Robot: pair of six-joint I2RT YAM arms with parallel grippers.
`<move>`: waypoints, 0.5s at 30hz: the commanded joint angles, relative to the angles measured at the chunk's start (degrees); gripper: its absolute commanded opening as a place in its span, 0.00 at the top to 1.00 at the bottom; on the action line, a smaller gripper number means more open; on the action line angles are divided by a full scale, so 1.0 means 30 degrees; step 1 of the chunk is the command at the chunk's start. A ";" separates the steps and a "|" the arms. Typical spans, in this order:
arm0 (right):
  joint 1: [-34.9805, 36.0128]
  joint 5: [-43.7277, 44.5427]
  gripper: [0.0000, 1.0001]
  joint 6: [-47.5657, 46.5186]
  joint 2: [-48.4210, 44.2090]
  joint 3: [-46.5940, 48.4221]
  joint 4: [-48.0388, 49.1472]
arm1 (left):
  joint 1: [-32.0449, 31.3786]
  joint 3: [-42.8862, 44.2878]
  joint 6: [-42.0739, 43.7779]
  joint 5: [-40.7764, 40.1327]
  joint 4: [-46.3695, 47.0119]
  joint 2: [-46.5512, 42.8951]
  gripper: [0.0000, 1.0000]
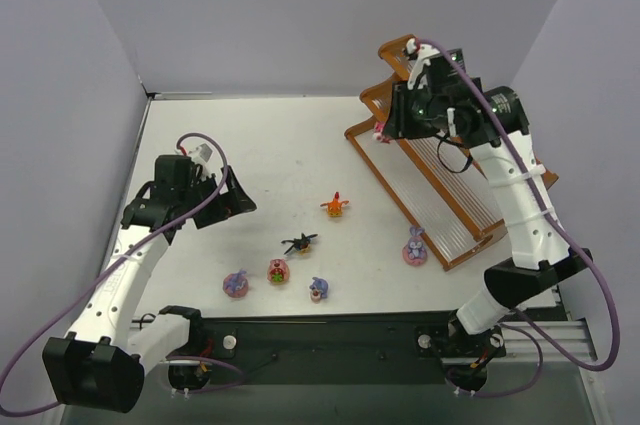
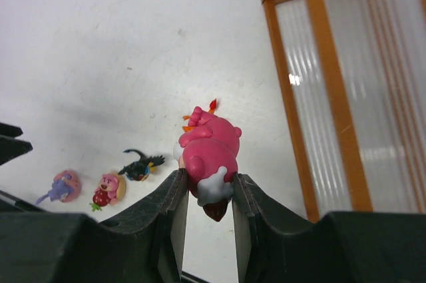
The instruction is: Place and organize the plastic toys onto the shelf
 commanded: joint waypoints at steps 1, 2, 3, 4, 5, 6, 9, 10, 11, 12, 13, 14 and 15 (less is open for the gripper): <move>-0.2127 -0.0074 1.00 -0.1507 0.1302 0.3634 -0.3451 | 0.0171 -0.0079 0.0245 0.0381 0.0144 -0.0449 0.03; -0.2973 -0.0163 1.00 -0.1685 0.1420 0.3988 -0.3481 | 0.0171 -0.0050 0.0245 0.0381 0.0144 -0.0449 0.03; -0.3445 -0.0309 1.00 -0.1889 0.1508 0.4252 -0.3482 | 0.0171 -0.0079 0.0245 0.0381 0.0173 -0.0420 0.03; -0.3885 -0.0513 1.00 -0.2007 0.1596 0.4806 -0.3453 | 0.0171 -0.0108 0.0245 0.0439 0.0260 -0.0420 0.03; -0.4672 -0.0892 1.00 -0.2270 0.1626 0.5043 -0.3452 | 0.0171 -0.0108 0.0187 0.0469 0.0290 -0.0420 0.03; -0.5028 -0.1070 1.00 -0.2446 0.1800 0.5365 -0.3394 | 0.0171 -0.0108 0.0186 0.0527 0.0319 -0.0362 0.03; -0.6201 -0.1714 1.00 -0.3237 0.2123 0.6479 -0.3364 | 0.0171 -0.0137 0.0186 0.0732 0.0436 -0.0128 0.03; -0.6523 -0.2238 1.00 -0.3326 0.2153 0.6800 -0.3277 | 0.0200 -0.0109 0.0186 0.0791 0.0437 -0.0098 0.03; -0.6787 -0.2476 1.00 -0.3675 0.2270 0.6891 -0.3190 | 0.0172 -0.0137 0.0186 0.0849 0.0495 -0.0069 0.03; -0.7370 -0.2594 1.00 -0.3795 0.2358 0.6979 -0.3189 | 0.0171 -0.0109 0.0157 0.0850 0.0582 -0.0010 0.03; -0.7666 -0.2711 1.00 -0.3941 0.2417 0.7008 -0.3189 | 0.0171 -0.0108 0.0157 0.0879 0.0583 0.0019 0.03; -0.7959 -0.3408 1.00 -0.4232 0.2533 0.7038 -0.3218 | 0.0171 -0.0079 0.0157 0.0879 0.0641 0.0020 0.03; -0.8687 -0.3705 1.00 -0.4351 0.2563 0.6980 -0.3247 | 0.0171 -0.0108 0.0157 0.0879 0.0642 0.0078 0.03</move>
